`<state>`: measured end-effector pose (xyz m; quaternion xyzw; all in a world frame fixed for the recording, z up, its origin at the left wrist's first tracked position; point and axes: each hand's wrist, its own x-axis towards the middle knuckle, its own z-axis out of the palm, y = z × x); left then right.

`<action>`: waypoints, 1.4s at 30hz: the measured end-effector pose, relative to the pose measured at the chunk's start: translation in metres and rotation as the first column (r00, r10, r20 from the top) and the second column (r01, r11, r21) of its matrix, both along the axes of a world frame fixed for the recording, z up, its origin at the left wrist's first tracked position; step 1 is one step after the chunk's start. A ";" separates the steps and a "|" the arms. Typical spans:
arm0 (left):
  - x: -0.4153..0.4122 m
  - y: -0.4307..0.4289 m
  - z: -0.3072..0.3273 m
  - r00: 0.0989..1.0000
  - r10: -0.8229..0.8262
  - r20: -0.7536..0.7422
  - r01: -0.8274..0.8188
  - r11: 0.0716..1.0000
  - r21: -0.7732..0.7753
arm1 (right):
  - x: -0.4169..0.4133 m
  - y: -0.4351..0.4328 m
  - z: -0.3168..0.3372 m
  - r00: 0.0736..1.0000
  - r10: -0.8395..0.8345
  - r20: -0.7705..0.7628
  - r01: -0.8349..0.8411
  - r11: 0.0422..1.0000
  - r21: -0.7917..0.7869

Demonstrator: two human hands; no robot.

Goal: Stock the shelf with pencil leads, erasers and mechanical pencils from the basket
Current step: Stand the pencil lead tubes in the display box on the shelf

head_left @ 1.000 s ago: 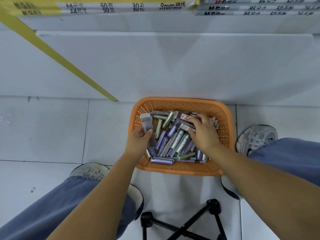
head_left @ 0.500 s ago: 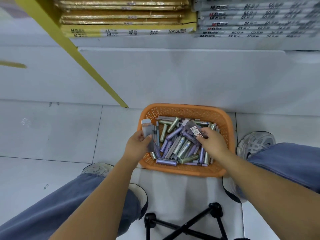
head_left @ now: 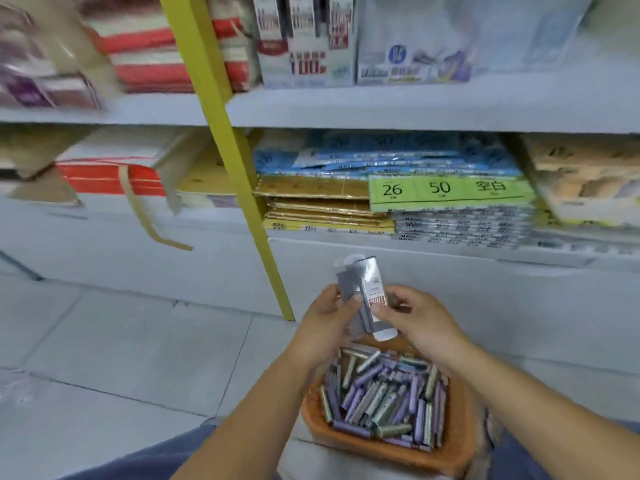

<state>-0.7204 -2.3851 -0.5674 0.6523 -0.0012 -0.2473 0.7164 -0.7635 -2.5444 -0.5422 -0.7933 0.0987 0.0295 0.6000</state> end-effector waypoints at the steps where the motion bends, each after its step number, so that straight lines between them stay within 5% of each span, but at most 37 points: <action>1: 0.002 0.001 0.017 1.000 -0.002 0.018 0.002 1.000 -0.020 | 0.002 0.002 0.016 0.999 0.016 0.032 -0.016 1.000 0.008; 11: 0.034 0.025 0.160 0.960 0.096 0.262 -0.069 0.991 -0.112 | 0.032 0.002 0.147 0.965 0.138 0.224 -0.151 0.988 0.039; 17: 0.056 0.032 0.188 0.888 0.195 0.417 -0.169 0.981 -0.099 | 0.055 -0.003 0.199 0.947 0.232 0.221 -0.178 0.954 -0.240; 28: 0.089 0.031 0.209 0.814 0.291 0.502 -0.182 0.949 -0.256 | 0.124 -0.024 0.318 0.669 0.132 0.732 0.268 0.875 -0.403; 35: 0.099 0.026 0.211 0.812 0.293 0.504 -0.163 0.944 -0.285 | 0.156 -0.014 0.343 0.748 0.325 0.578 0.268 0.649 -0.712; 42: 0.102 0.026 0.210 0.818 0.293 0.495 -0.164 0.944 -0.288 | 0.179 -0.007 0.324 0.781 0.337 0.526 0.249 0.605 -0.757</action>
